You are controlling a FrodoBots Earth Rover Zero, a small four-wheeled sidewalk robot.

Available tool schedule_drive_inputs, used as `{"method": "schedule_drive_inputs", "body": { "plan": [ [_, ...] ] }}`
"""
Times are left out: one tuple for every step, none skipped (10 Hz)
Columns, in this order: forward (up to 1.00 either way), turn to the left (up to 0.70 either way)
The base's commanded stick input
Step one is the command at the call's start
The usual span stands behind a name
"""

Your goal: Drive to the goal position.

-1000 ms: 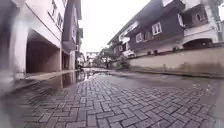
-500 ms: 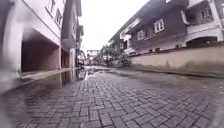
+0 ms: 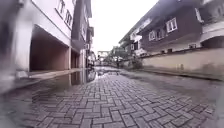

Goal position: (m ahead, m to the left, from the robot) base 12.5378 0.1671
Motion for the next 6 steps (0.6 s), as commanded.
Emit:
{"method": "schedule_drive_inputs", "body": {
  "plan": [
    [0.7,0.0],
    [0.7,0.0],
    [0.7,0.0],
    [0.7,0.0],
    [0.7,0.0],
    [0.7,0.0]
  ]
}}
